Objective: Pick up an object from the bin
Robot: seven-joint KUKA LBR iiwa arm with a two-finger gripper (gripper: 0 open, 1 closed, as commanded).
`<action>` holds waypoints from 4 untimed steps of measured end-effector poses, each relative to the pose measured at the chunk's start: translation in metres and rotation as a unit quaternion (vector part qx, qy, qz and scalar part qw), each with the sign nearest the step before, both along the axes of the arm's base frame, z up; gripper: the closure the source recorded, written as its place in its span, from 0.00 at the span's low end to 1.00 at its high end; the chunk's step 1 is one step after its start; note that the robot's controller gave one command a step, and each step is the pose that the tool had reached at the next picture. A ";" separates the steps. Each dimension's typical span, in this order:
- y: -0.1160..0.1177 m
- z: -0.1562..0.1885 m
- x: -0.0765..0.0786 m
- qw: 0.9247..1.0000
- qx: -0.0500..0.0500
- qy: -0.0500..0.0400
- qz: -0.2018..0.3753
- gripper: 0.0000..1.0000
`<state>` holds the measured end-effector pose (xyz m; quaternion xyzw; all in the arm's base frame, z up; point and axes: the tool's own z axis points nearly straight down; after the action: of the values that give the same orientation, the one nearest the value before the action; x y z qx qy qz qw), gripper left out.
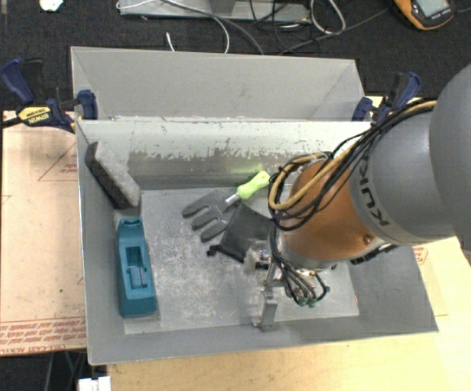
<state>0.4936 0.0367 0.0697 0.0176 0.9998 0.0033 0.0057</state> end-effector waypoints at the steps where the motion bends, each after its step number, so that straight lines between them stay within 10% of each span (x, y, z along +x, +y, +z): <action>1: 0.000 0.000 0.000 1.000 0.000 0.000 0.000 0.00; 3: 0.074 0.116 0.067 1.000 0.001 0.003 0.019 0.00; 4: 0.009 0.061 0.077 0.998 -0.001 0.000 0.057 0.00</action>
Offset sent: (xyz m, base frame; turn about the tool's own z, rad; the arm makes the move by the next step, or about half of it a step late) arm 0.0429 0.0380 0.1319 -0.0931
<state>0.5707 0.0458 0.1310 -0.0390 0.9992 0.0029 0.0059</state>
